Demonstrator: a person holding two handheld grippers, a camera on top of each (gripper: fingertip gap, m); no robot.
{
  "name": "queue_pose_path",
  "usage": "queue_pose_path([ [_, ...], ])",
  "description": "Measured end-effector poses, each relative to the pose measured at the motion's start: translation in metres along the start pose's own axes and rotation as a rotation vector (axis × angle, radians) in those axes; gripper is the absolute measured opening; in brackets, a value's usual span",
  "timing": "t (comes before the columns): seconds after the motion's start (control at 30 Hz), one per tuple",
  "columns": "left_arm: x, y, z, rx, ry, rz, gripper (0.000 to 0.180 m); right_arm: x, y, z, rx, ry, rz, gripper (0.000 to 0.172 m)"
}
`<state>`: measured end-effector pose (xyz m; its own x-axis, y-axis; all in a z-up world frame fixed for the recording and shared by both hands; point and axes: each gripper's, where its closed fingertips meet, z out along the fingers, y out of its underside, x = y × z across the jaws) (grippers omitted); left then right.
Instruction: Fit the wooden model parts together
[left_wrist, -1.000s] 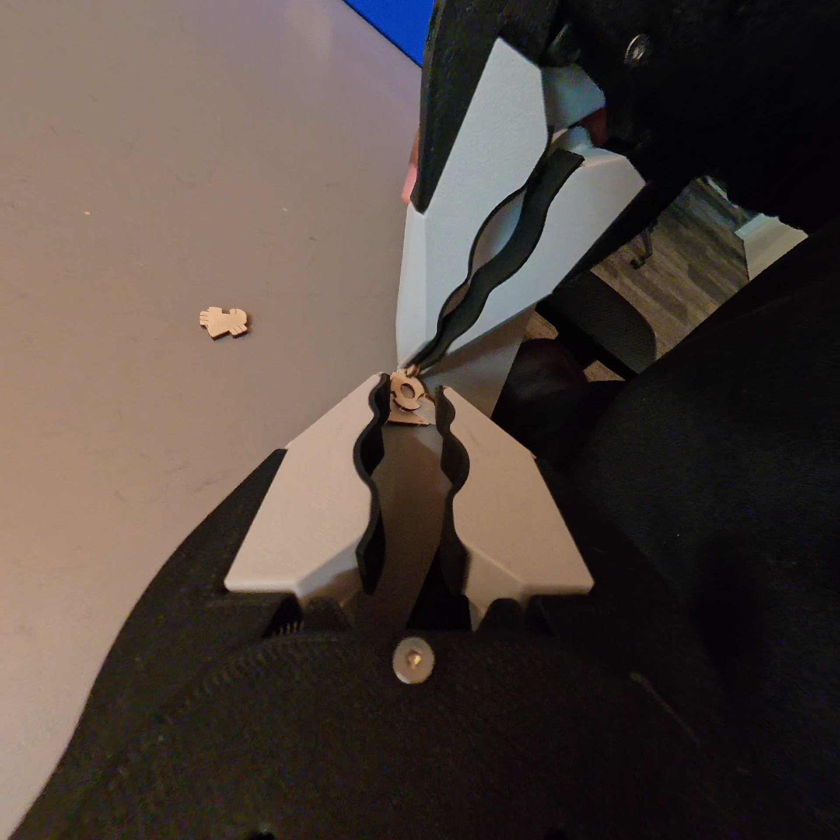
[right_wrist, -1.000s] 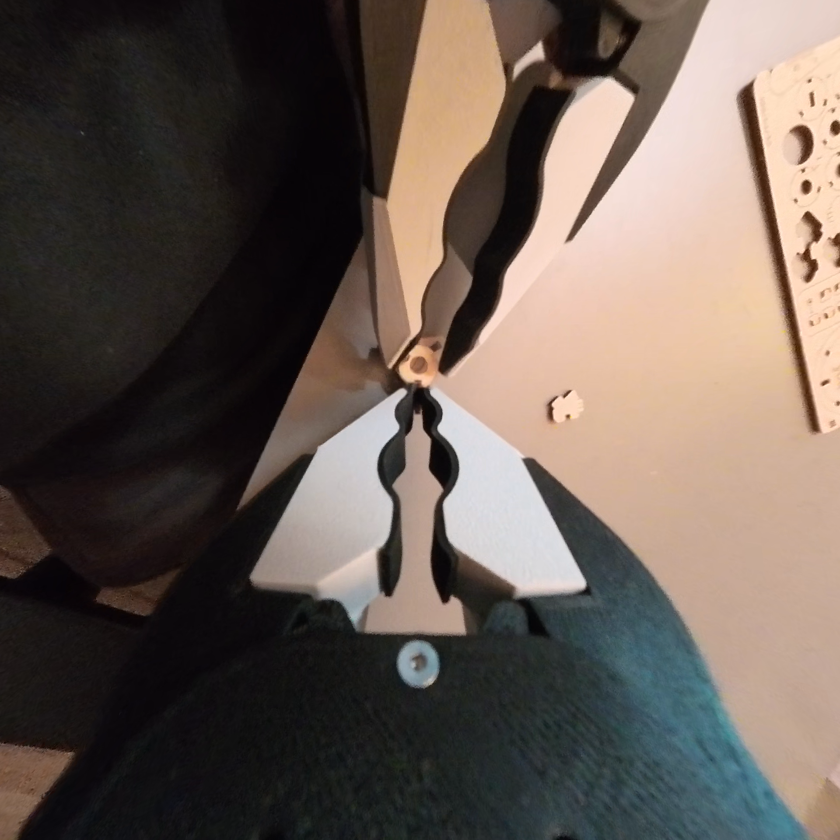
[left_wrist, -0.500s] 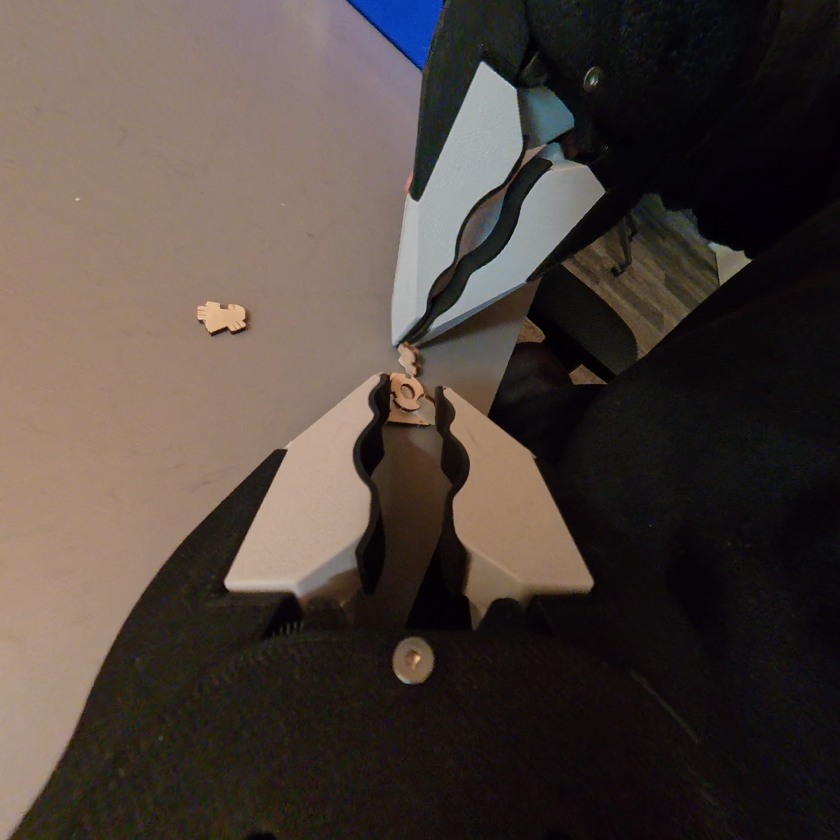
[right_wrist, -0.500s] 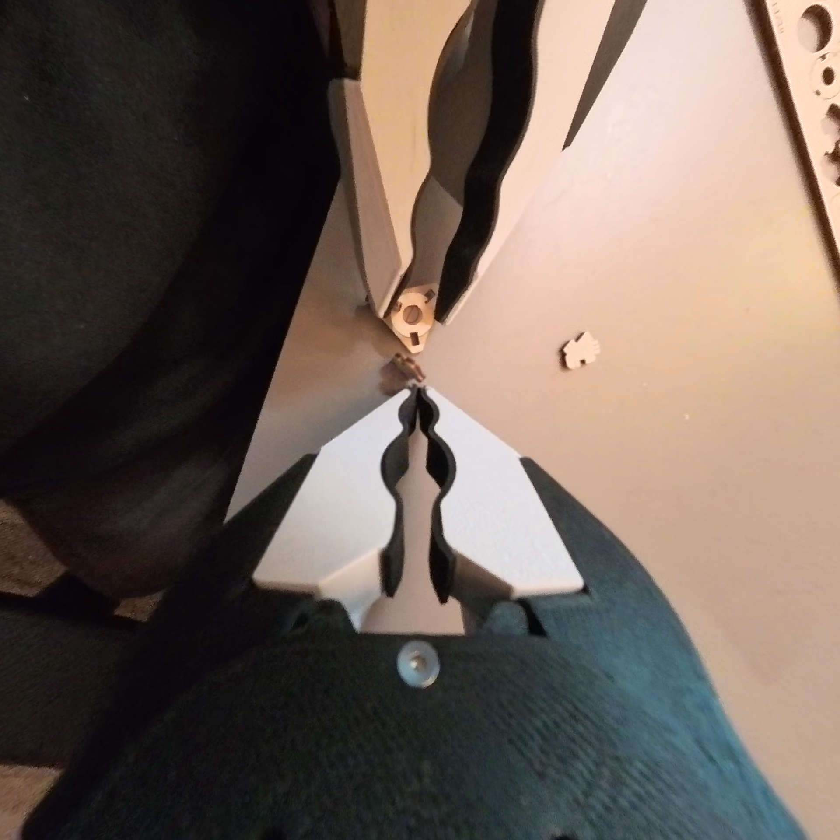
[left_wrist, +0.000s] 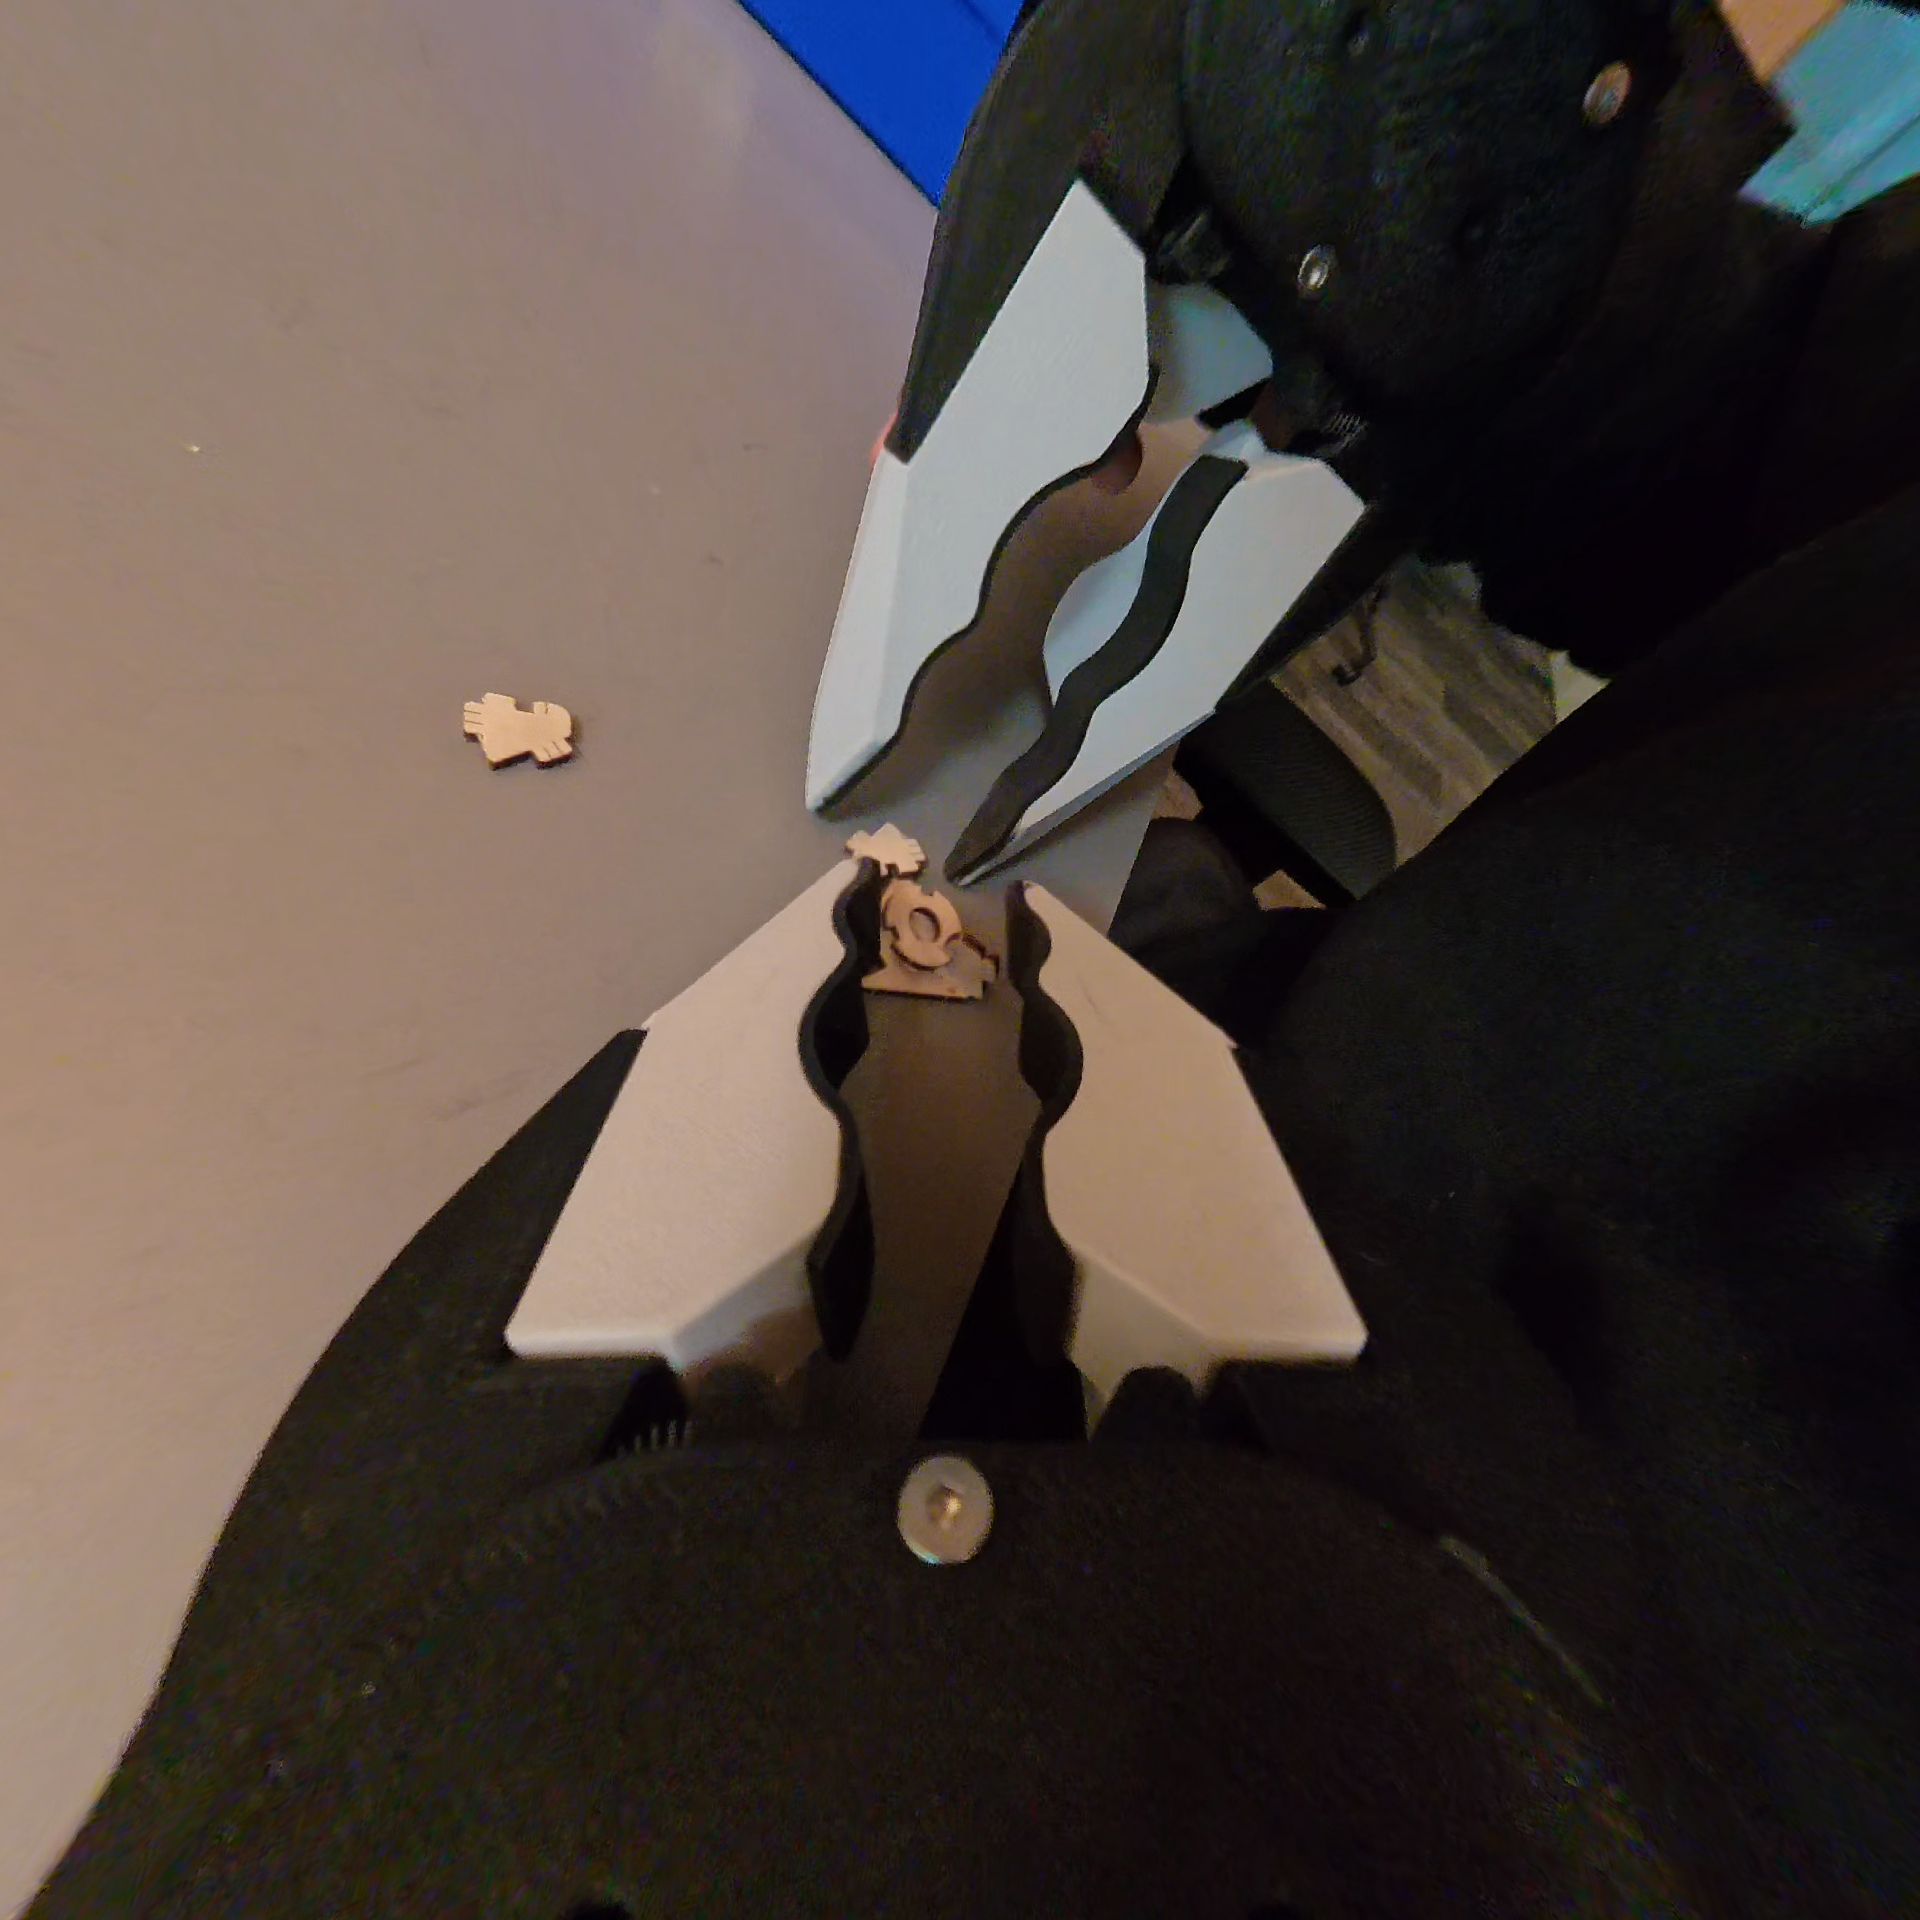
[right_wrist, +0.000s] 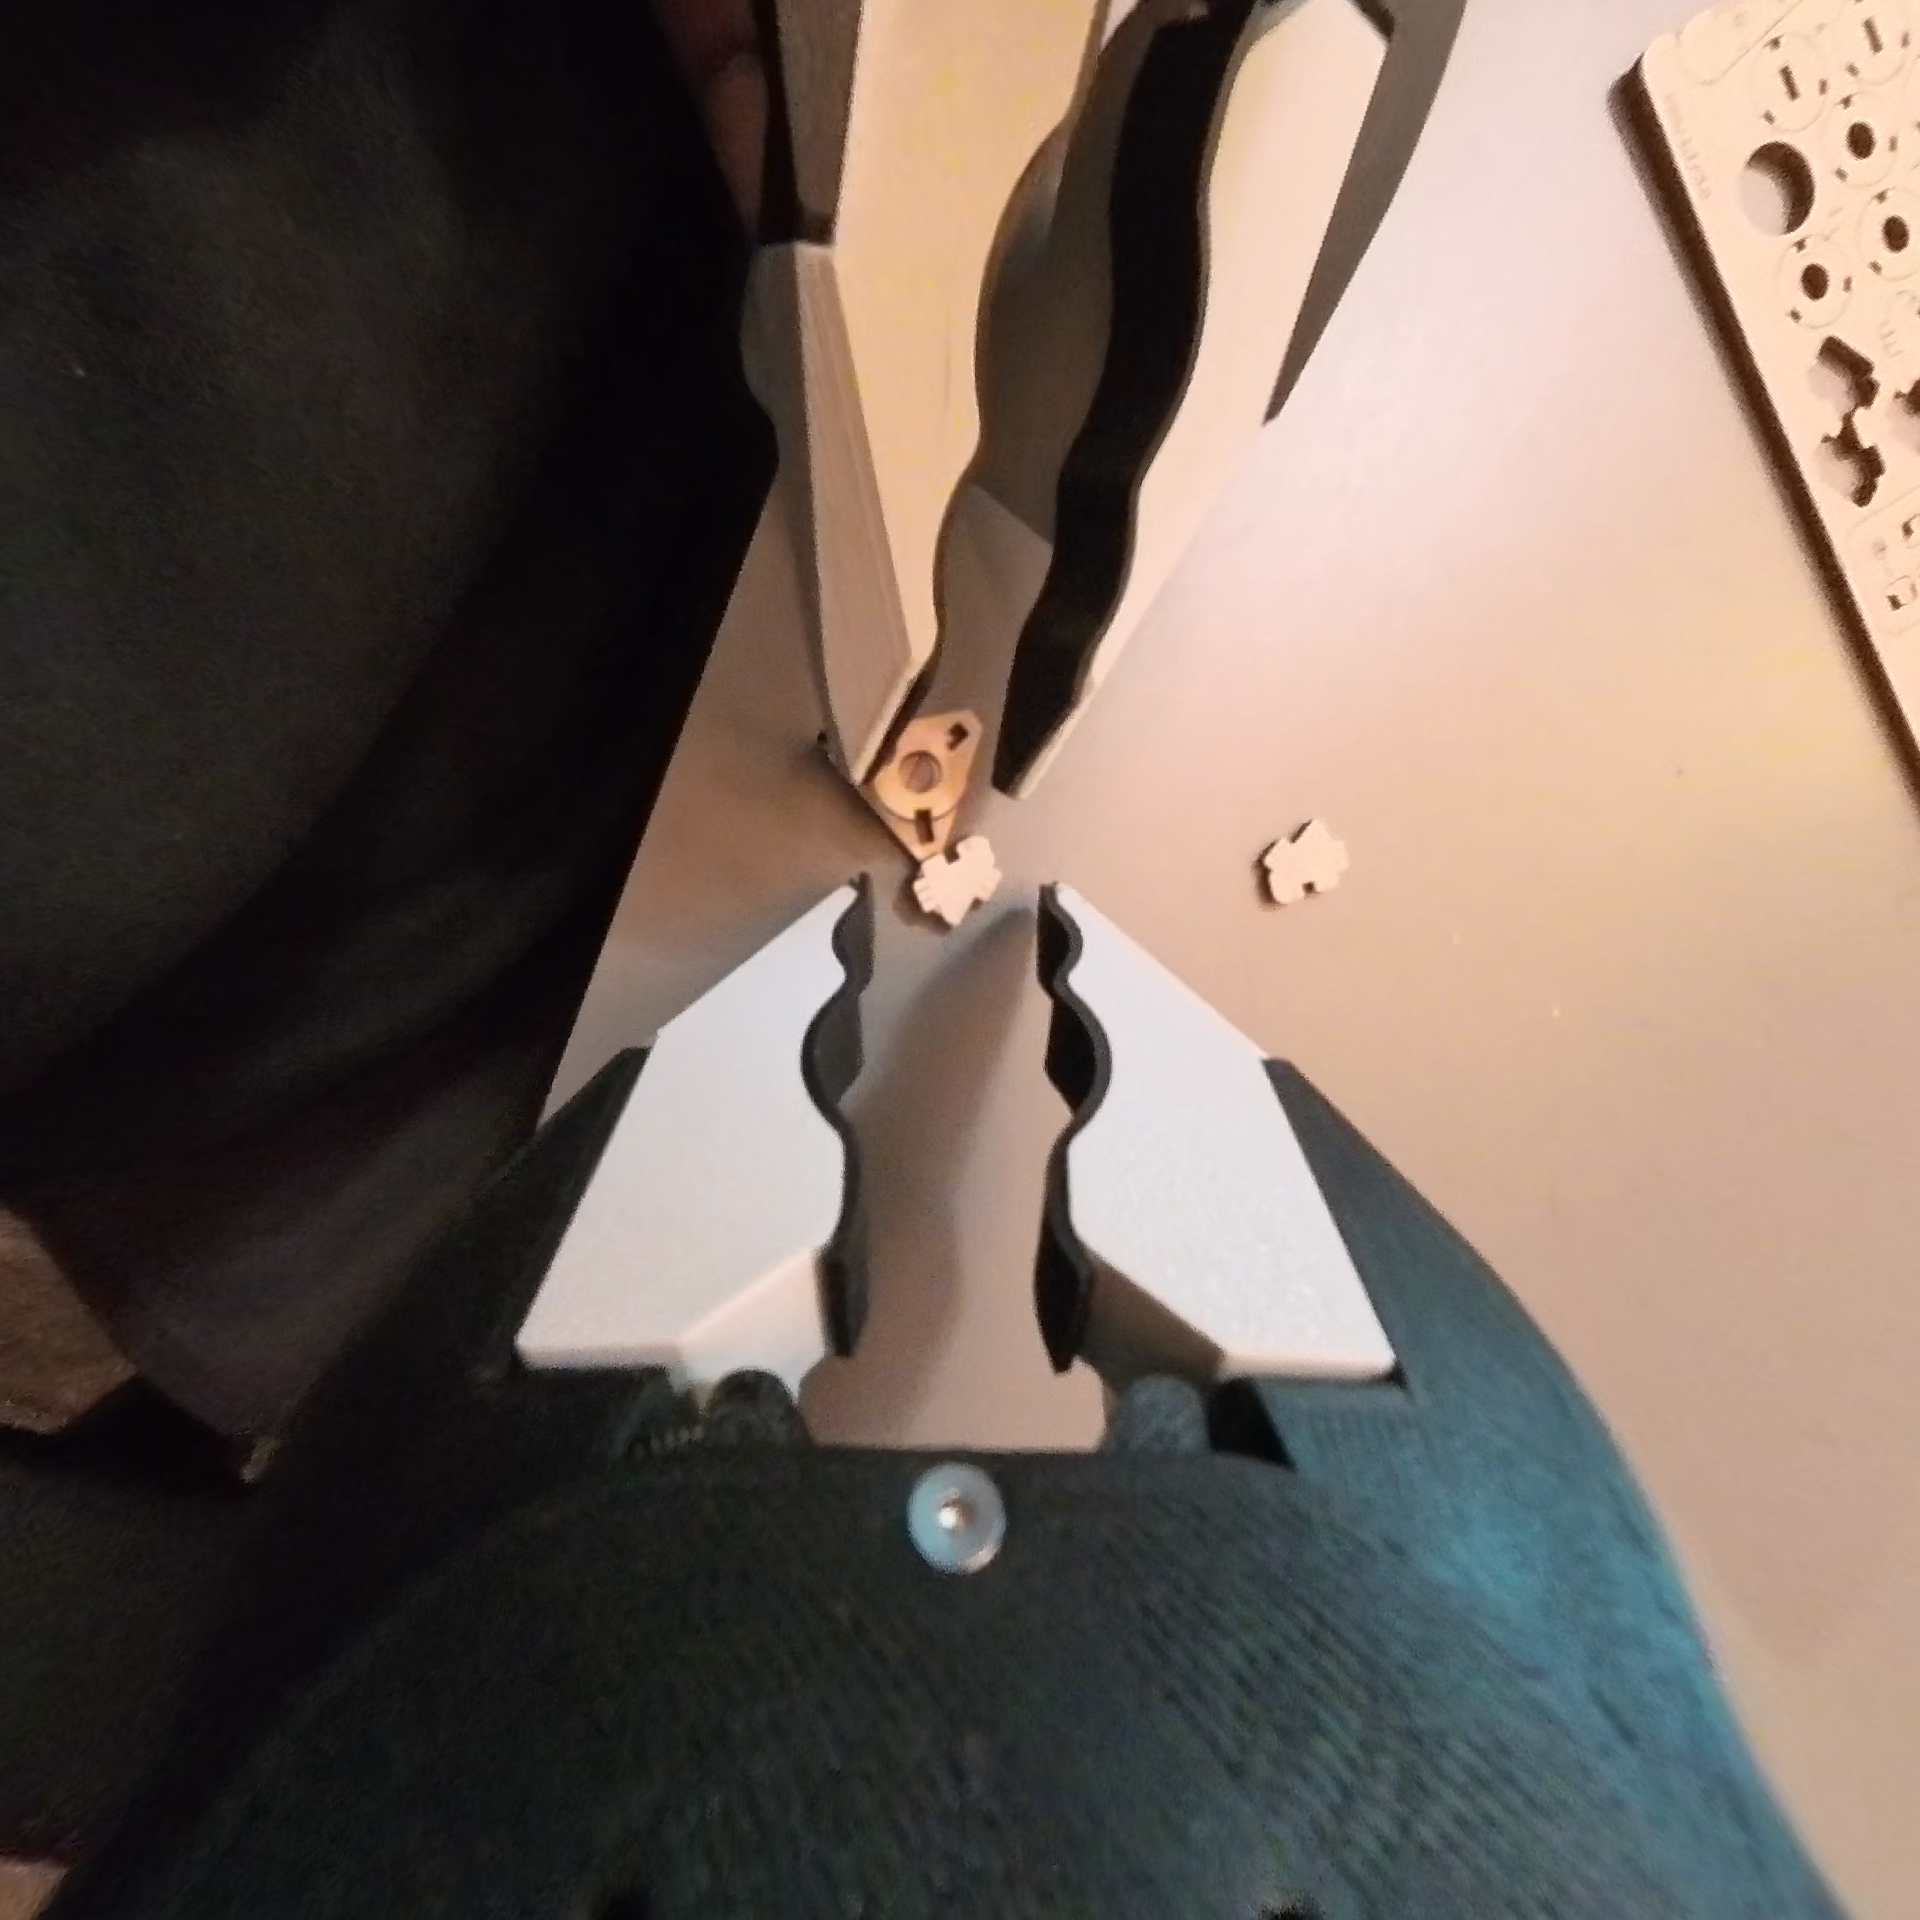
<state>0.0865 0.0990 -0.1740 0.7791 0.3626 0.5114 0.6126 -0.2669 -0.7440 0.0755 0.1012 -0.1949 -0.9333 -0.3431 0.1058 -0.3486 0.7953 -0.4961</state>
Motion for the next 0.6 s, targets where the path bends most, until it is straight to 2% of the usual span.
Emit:
queue_pose_path([
  [0.13,0.001,-0.011,-0.008,0.081,0.042,-0.053,0.031,0.002,-0.003,0.002,0.047,0.012,0.031,0.016],
  [0.23,0.002,-0.021,-0.018,0.155,0.062,-0.097,0.035,0.008,0.000,-0.001,0.055,0.086,0.069,0.008],
  [0.33,-0.001,-0.033,-0.027,0.246,0.071,-0.167,0.037,0.023,-0.008,-0.018,0.164,0.248,0.102,0.008],
  [0.5,0.002,-0.059,-0.033,0.407,0.184,-0.321,0.038,0.042,-0.036,-0.051,0.396,0.583,0.106,0.007],
  [0.57,0.006,-0.064,-0.032,0.426,0.202,-0.360,0.032,0.045,-0.042,-0.061,0.425,0.715,0.081,0.007],
  [0.6,0.011,-0.065,-0.032,0.429,0.213,-0.359,0.024,0.044,-0.046,-0.064,0.436,0.758,0.068,0.008],
])
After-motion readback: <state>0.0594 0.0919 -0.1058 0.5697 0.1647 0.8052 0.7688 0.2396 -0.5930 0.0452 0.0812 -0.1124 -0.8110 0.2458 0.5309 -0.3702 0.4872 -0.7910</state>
